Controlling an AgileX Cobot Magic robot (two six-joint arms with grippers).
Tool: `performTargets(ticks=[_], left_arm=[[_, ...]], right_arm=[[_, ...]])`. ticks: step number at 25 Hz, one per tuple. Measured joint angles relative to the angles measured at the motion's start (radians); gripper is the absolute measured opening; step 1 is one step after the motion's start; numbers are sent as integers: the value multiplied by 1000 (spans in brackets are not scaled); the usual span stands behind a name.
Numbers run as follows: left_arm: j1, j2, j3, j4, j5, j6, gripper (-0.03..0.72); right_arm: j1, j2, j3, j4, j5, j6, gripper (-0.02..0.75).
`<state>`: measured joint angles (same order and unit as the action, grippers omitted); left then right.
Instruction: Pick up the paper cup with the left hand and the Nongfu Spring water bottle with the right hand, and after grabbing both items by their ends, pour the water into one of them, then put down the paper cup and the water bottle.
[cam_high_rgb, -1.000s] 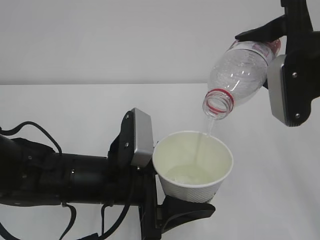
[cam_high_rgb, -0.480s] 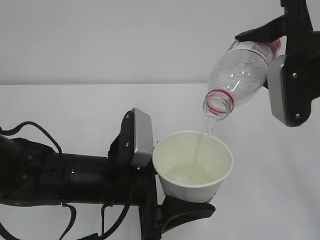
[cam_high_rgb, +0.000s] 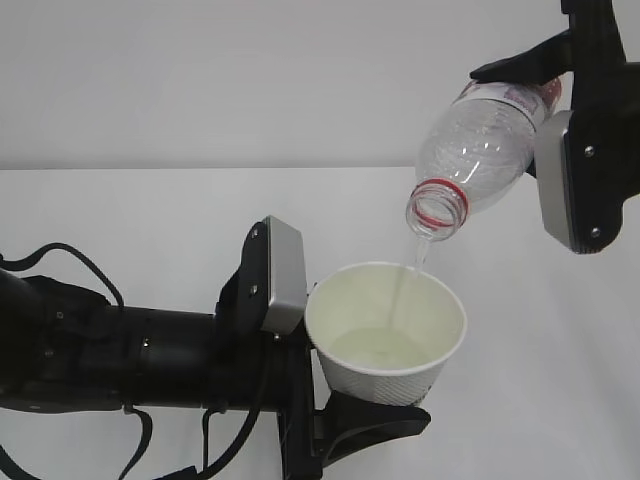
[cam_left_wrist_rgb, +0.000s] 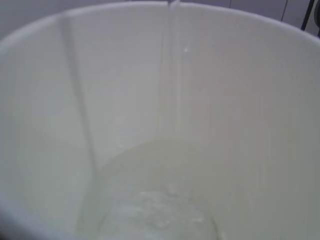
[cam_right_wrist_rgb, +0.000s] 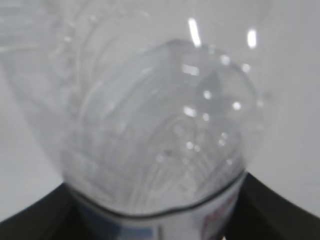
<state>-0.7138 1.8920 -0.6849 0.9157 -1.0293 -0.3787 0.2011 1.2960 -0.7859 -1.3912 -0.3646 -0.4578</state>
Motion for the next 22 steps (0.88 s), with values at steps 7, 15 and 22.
performTargets(ticks=[7,15,22], left_arm=[[0,0,0,0,0,0,580],[0,0,0,0,0,0,580],[0,0,0,0,0,0,580]], right_arm=[[0,0,0,0,0,-2,482],[0,0,0,0,0,-7,482],[0,0,0,0,0,-11,482]])
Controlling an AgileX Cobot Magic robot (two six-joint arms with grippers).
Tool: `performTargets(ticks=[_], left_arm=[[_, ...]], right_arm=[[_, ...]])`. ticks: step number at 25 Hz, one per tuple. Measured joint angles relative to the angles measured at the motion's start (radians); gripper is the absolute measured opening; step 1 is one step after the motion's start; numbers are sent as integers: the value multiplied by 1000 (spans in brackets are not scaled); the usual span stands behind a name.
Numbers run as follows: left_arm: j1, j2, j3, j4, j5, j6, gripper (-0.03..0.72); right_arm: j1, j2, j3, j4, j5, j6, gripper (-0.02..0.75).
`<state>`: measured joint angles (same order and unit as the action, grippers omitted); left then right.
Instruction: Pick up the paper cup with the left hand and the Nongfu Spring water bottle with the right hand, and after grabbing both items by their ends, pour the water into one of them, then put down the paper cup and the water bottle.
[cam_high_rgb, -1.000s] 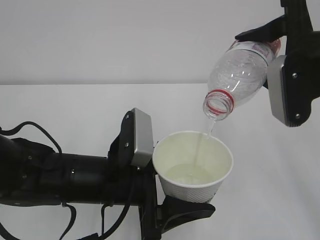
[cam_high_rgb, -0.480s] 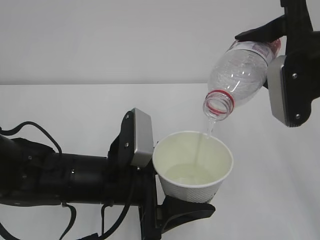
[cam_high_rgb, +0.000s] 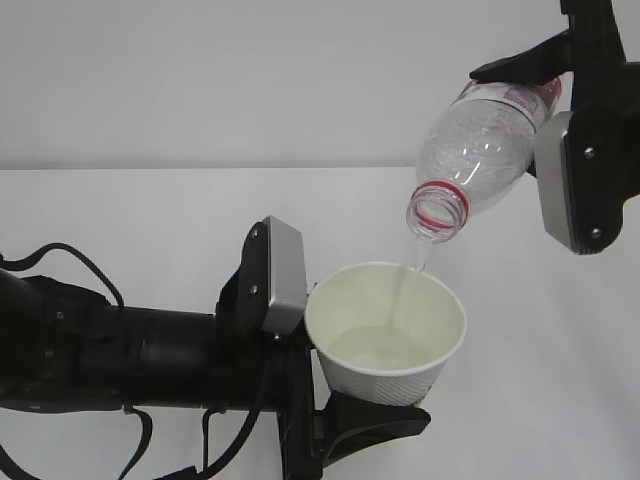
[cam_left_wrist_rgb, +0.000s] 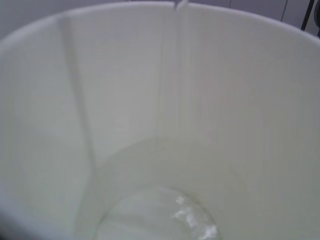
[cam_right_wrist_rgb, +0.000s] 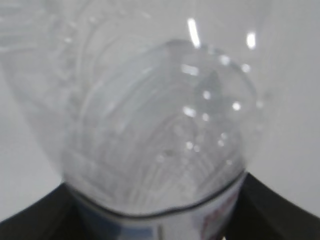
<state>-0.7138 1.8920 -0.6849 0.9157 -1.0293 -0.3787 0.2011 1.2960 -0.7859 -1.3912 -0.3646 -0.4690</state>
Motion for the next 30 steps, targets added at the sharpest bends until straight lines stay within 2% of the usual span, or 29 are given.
performTargets(ticks=[30], left_arm=[[0,0,0,4,0,0,580]], right_arm=[[0,0,-1,25,0,-25,482]])
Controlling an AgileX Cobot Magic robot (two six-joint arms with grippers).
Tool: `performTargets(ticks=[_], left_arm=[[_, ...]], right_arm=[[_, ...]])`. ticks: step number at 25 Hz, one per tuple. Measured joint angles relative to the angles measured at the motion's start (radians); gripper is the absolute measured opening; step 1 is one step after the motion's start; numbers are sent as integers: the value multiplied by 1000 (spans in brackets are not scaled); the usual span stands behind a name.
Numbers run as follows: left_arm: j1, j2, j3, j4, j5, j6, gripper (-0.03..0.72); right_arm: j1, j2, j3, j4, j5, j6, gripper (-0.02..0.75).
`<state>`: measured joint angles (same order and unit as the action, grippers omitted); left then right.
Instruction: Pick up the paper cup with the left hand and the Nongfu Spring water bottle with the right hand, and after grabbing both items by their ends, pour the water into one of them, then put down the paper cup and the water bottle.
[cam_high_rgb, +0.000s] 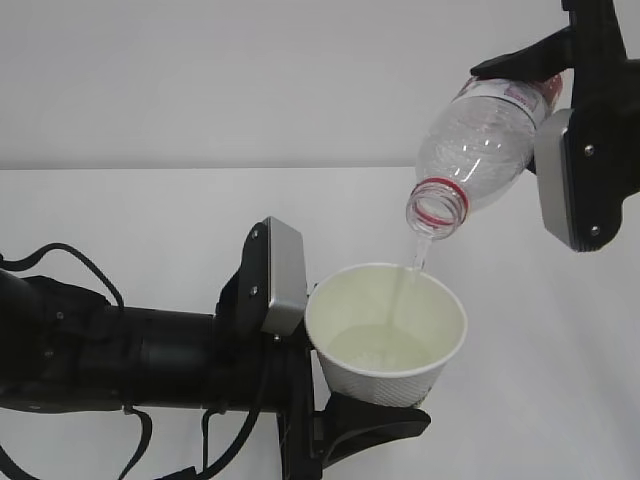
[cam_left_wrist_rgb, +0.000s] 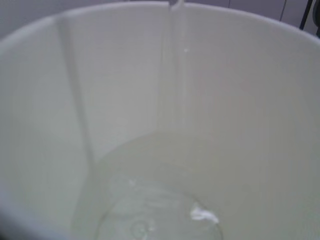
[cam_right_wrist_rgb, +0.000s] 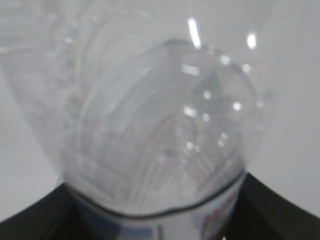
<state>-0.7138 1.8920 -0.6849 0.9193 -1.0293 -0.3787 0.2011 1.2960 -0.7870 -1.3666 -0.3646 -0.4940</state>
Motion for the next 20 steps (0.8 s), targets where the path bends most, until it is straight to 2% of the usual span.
performTargets(ticks=[20], left_arm=[[0,0,0,26,0,0,580]], right_arm=[[0,0,0,26,0,-26,482]])
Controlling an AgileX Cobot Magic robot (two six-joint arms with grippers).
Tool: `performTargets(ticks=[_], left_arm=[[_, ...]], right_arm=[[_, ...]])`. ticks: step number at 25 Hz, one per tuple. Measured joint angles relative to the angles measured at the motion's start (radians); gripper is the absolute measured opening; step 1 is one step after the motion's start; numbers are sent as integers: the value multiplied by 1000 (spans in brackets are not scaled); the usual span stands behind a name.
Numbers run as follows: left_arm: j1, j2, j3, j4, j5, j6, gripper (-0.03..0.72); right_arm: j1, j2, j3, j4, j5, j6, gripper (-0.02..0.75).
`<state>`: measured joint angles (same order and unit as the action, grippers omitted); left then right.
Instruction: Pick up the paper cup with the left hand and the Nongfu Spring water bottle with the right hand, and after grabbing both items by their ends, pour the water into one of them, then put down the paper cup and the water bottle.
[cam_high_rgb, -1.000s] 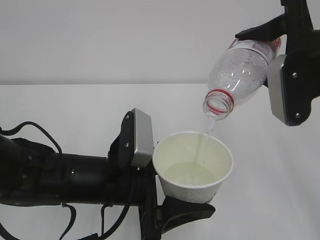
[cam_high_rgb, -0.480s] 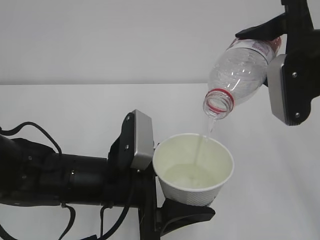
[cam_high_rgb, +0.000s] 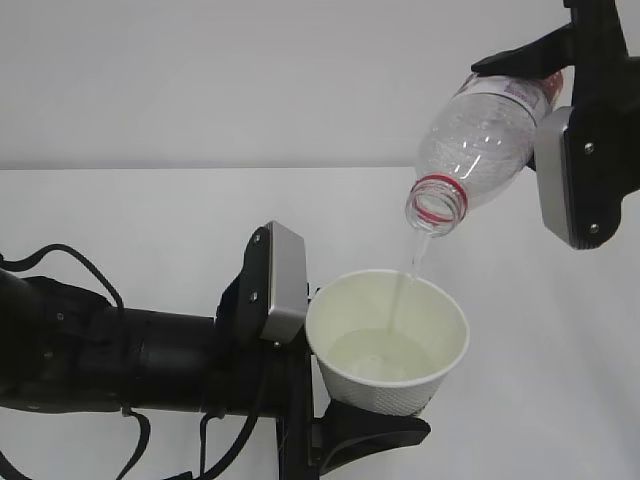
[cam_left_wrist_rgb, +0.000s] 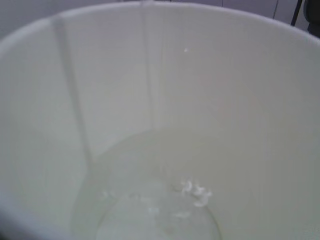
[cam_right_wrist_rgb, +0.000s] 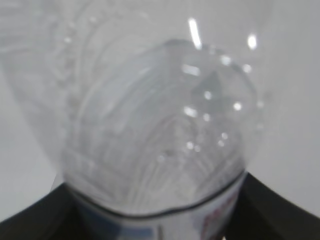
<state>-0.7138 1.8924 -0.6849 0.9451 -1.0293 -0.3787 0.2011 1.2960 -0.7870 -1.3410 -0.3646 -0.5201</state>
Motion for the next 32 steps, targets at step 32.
performTargets(ticks=[32], left_arm=[[0,2,0,2,-4,0,580]], right_arm=[[0,0,0,26,0,-34,481]])
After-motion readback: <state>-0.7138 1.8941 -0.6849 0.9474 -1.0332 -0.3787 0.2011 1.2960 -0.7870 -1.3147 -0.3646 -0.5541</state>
